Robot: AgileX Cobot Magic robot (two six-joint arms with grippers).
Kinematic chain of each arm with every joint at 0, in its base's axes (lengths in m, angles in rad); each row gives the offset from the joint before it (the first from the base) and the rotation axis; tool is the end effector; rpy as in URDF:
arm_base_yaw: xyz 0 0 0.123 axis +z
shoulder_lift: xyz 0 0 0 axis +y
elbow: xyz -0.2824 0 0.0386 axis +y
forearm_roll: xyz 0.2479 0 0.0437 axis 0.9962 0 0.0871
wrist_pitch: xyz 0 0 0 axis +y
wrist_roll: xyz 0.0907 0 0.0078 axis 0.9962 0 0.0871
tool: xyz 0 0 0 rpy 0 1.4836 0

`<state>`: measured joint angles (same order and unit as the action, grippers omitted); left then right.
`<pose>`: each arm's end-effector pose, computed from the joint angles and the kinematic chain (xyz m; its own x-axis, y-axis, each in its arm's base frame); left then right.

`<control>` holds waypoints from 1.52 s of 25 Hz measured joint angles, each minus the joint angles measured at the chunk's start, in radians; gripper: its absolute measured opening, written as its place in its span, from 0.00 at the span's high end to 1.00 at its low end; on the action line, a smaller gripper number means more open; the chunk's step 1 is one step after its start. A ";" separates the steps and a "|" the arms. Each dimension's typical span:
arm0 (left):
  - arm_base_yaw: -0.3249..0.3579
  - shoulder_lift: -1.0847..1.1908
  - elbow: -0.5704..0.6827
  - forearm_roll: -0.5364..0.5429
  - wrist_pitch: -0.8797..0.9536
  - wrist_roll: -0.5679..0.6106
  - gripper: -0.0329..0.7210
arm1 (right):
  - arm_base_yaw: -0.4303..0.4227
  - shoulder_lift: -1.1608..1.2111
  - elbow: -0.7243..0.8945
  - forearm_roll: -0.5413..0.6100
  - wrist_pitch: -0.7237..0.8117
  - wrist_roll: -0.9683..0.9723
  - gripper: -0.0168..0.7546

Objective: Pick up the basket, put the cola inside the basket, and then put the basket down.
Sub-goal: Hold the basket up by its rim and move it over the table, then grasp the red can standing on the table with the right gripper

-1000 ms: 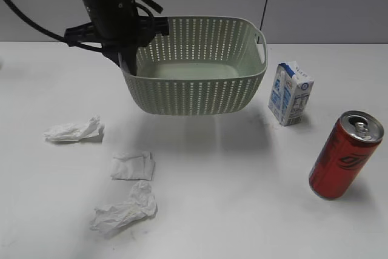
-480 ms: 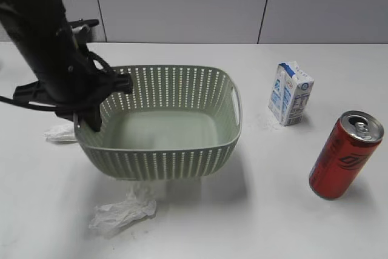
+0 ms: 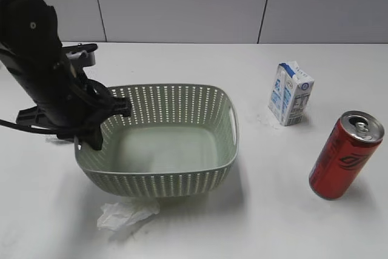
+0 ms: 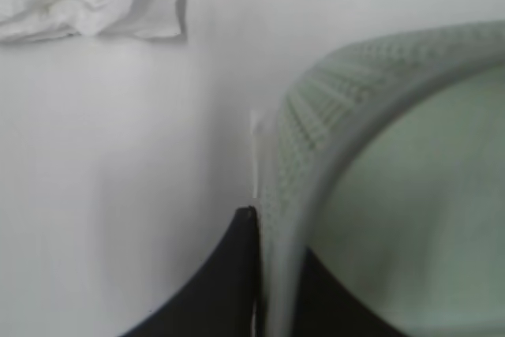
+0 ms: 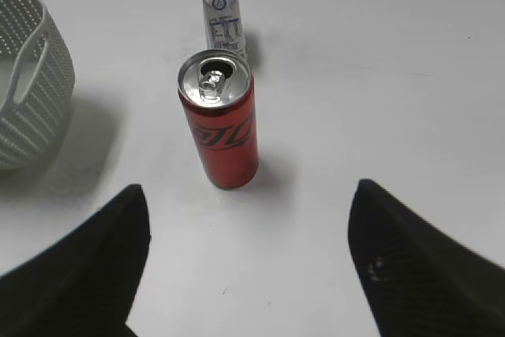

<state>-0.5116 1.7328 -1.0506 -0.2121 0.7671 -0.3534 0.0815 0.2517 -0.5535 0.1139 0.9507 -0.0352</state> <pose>0.2752 -0.1698 0.1852 -0.9926 0.0062 -0.1215 0.0343 0.9724 -0.2306 0.0358 0.0114 0.2980 -0.5330 -0.0124 -0.8460 -0.1427 0.9869 0.0754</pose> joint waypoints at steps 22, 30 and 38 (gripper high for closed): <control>-0.001 0.010 0.001 -0.091 -0.035 0.083 0.95 | 0.147 1.019 -0.437 0.025 0.081 0.061 0.18; -0.001 0.010 0.001 -0.086 -0.035 0.083 0.95 | 0.147 1.162 -0.450 -0.002 -0.012 0.076 0.19; -0.001 0.010 0.001 -0.086 -0.036 0.083 0.95 | 0.147 1.214 -0.450 -0.031 -0.019 0.085 0.19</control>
<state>-0.5128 1.7432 -1.0497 -0.2978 0.7307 -0.2708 0.2283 1.4657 -1.0030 0.0829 0.9317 0.0502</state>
